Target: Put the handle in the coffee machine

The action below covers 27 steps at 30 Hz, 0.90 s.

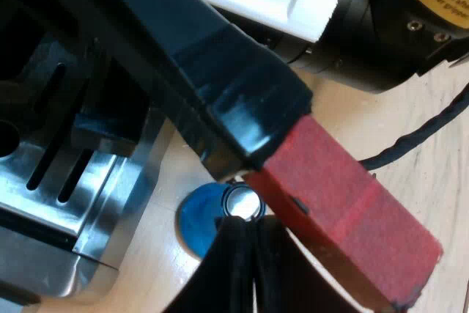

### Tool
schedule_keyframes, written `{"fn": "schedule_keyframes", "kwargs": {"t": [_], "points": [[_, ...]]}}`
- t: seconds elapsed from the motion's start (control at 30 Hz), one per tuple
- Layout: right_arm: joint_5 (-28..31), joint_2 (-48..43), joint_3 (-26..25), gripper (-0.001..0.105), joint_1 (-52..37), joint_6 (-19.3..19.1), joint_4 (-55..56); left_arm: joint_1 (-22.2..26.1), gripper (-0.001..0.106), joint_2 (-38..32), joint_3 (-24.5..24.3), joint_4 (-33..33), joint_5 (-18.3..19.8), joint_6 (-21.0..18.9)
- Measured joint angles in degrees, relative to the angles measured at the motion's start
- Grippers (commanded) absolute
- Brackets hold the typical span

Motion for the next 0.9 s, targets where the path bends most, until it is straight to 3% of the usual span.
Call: {"fn": "schedule_keyframes", "kwargs": {"t": [0.5,0.53,0.73,0.8,0.9], "points": [[4.33,-0.61,-1.0,0.047,2.56,2.63,4.95,0.0,0.001,0.0,0.0,-0.03,0.0,0.0],[4.33,-1.37,-0.08,0.047,2.64,4.9,6.19,0.0,0.001,0.0,0.0,-0.03,0.0,0.0],[3.54,-4.73,4.04,0.047,2.64,6.81,13.18,0.0,0.001,0.0,0.0,0.02,0.0,0.0],[1.2,-9.19,9.25,0.047,2.64,9.73,18.45,0.0,0.001,0.0,0.0,0.02,0.0,0.0],[-1.31,-12.34,12.8,0.047,2.64,10.68,20.82,0.0,0.001,0.0,0.0,0.02,0.0,0.0]]}}
